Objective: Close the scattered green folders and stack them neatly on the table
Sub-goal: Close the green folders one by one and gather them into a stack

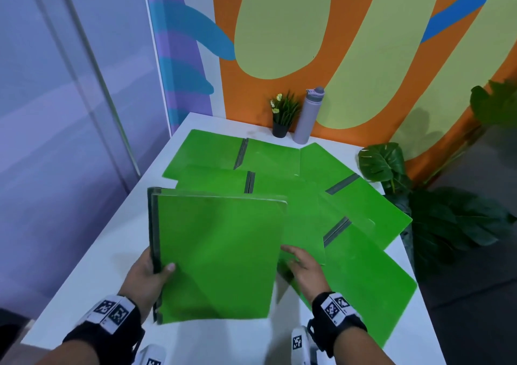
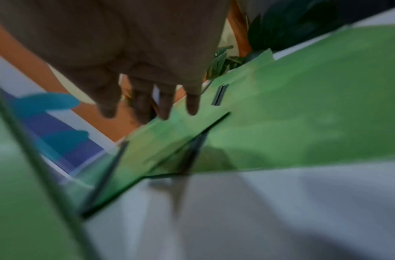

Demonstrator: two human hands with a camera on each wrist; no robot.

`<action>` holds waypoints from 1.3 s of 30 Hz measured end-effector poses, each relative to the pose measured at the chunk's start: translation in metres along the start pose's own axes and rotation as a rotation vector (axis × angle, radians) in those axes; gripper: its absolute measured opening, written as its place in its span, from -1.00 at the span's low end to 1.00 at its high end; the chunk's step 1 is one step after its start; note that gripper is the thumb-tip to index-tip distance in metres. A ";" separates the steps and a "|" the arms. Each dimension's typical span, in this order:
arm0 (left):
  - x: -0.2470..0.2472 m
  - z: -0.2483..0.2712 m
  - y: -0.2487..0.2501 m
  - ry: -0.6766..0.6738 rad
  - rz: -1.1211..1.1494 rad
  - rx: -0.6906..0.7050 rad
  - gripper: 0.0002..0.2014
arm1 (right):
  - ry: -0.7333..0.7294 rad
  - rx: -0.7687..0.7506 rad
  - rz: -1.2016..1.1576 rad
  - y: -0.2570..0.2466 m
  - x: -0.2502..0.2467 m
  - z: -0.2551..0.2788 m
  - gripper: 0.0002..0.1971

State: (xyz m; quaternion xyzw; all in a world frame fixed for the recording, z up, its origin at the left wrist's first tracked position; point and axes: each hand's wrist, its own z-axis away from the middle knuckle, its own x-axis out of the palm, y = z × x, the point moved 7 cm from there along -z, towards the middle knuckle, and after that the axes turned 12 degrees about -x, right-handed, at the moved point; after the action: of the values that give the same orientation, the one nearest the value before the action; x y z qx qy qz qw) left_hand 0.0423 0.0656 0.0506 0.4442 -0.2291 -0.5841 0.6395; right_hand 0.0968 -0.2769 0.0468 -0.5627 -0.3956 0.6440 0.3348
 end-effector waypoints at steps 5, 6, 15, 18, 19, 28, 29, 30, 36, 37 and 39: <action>-0.013 -0.007 0.015 0.119 0.019 0.048 -0.68 | -0.201 0.291 0.642 0.073 -0.009 -0.007 -0.36; -0.014 -0.008 0.019 0.129 0.007 0.057 -0.68 | -0.246 0.302 0.665 0.078 -0.006 -0.006 -0.35; -0.010 -0.019 0.006 0.124 -0.105 -0.018 -0.70 | -0.476 0.258 0.788 0.096 -0.002 0.043 -0.36; 0.002 -0.018 -0.004 0.093 -0.117 -0.083 -0.65 | -0.499 0.217 0.790 0.098 -0.004 0.071 -0.31; 0.006 -0.017 -0.006 0.089 -0.120 -0.106 -0.62 | -0.510 0.215 0.796 0.097 -0.004 0.079 -0.29; 0.073 0.008 -0.015 -0.157 -0.244 -0.188 -0.41 | -0.049 0.298 0.244 0.053 -0.018 0.084 0.10; 0.081 0.010 -0.015 -0.173 -0.258 -0.181 -0.40 | -0.020 0.348 0.085 0.049 -0.015 0.086 -0.02; 0.088 0.012 -0.015 -0.190 -0.273 -0.170 -0.39 | -0.016 0.386 -0.040 0.044 -0.010 0.088 -0.19; 0.118 -0.004 -0.015 -0.122 -0.460 -0.081 -0.54 | 0.284 0.375 -0.175 0.053 -0.040 0.091 -0.44; 0.118 -0.010 -0.018 -0.072 -0.526 -0.061 -0.51 | 0.308 0.372 -0.160 0.054 -0.047 0.093 -0.45; 0.113 -0.021 -0.033 -0.008 -0.645 -0.081 -0.41 | 0.345 0.361 -0.132 0.058 -0.060 0.096 -0.45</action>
State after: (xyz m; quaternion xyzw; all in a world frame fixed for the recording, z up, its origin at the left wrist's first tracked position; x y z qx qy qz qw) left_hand 0.0659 -0.0330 -0.0127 0.4658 -0.0555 -0.7670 0.4379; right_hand 0.0109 -0.3695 0.0284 -0.5681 -0.2472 0.5755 0.5338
